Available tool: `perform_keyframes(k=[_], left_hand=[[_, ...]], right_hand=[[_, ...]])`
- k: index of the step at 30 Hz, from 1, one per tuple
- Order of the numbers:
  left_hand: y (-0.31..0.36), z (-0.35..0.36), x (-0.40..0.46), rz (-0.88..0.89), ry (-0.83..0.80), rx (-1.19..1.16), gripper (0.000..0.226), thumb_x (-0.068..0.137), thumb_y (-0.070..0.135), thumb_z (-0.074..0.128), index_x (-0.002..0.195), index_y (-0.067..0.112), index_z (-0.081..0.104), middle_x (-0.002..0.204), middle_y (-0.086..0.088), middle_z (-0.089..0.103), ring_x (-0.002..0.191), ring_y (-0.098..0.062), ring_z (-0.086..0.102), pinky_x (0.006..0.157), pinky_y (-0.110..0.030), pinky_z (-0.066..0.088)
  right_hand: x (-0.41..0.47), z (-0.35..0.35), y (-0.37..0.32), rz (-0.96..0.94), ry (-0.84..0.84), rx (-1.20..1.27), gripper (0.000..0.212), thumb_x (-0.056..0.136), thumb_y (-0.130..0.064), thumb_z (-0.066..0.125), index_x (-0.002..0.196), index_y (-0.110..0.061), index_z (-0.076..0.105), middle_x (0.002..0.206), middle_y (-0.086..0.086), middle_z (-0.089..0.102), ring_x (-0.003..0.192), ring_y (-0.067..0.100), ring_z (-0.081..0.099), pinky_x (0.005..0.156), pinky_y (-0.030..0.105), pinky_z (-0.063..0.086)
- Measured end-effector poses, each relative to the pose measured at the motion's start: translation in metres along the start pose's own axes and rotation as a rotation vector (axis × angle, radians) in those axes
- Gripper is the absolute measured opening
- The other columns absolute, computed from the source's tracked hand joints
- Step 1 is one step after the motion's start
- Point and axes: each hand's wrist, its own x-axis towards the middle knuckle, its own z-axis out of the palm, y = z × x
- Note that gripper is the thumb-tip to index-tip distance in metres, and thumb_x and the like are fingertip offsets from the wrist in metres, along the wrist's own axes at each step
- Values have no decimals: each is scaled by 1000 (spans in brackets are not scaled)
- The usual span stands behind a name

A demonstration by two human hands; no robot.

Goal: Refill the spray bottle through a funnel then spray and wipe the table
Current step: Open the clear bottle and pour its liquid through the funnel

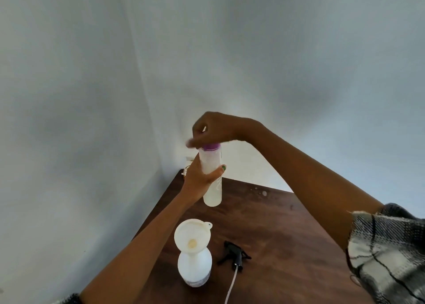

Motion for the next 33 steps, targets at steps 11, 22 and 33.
perform_keyframes(k=[11, 22, 33], left_hand=[[-9, -7, -11, -23, -33, 57, 64, 79, 32, 69, 131, 13, 39, 128, -10, 54, 113, -26, 54, 98, -34, 44], [-14, -18, -12, -10, -41, 23, 63, 80, 31, 67, 133, 13, 37, 130, -9, 53, 115, -25, 53, 97, -32, 43], [-14, -12, -13, 11, -53, 1, 62, 81, 28, 67, 133, 12, 38, 127, -9, 54, 114, -25, 54, 95, -29, 42]], right_hand=[[3, 15, -23, 340, -79, -453, 32, 96, -38, 44, 89, -7, 51, 74, 6, 52, 62, 19, 53, 57, 25, 41], [2, 9, -36, 333, -195, -443, 49, 96, -46, 42, 110, -1, 52, 97, 17, 62, 70, 26, 63, 57, 28, 50], [-4, 8, -28, 334, -165, -418, 59, 93, -53, 45, 114, 2, 56, 93, 16, 64, 68, 27, 66, 54, 27, 52]])
